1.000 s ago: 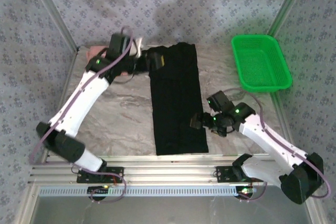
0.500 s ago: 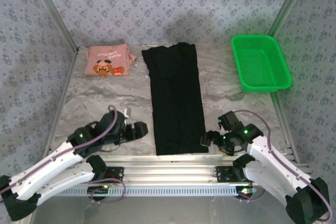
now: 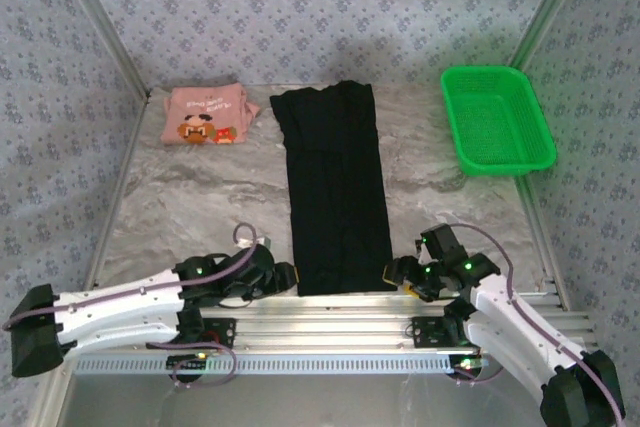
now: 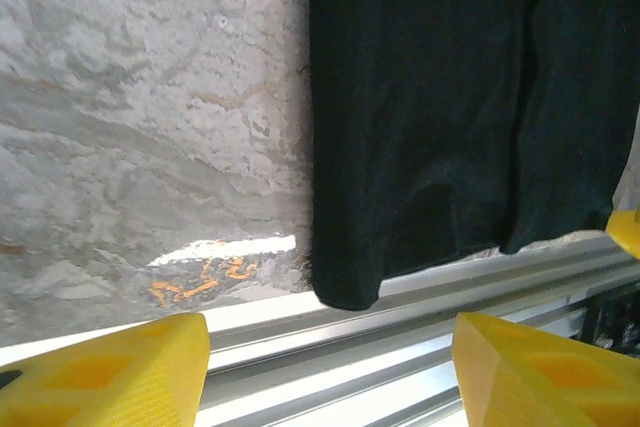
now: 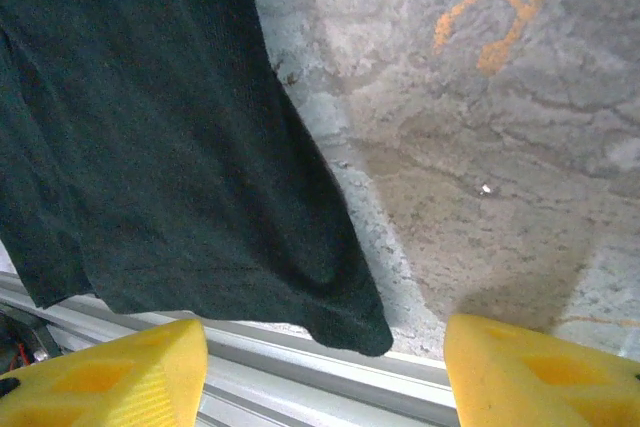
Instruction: Fold and stack the t-shirts
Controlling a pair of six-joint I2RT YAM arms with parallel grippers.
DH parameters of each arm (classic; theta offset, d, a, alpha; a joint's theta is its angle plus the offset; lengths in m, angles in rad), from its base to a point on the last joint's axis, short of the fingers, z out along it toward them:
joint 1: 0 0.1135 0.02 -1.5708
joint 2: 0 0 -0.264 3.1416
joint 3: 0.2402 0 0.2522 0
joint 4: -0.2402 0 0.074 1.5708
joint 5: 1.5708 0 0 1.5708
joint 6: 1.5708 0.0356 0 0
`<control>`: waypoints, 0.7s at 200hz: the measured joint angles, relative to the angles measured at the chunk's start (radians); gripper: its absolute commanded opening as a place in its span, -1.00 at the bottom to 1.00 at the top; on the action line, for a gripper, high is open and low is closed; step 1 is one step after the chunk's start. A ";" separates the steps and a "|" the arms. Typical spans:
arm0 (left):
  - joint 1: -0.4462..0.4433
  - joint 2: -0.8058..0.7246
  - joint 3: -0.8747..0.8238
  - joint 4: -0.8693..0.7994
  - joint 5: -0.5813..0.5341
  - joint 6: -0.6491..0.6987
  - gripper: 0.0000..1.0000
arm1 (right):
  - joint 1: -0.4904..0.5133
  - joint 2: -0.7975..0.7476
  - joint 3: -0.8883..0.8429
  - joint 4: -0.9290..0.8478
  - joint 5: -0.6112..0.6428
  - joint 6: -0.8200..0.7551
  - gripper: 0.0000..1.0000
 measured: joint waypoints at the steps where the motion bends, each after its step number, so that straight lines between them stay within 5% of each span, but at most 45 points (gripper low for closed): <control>1: 0.000 0.002 -0.001 0.002 0.000 -0.002 0.28 | 0.000 0.000 0.000 0.001 0.000 0.000 0.28; 140: -0.002 0.374 0.029 0.243 0.079 -0.090 0.04 | -0.009 0.047 0.000 0.041 -0.006 -0.020 0.23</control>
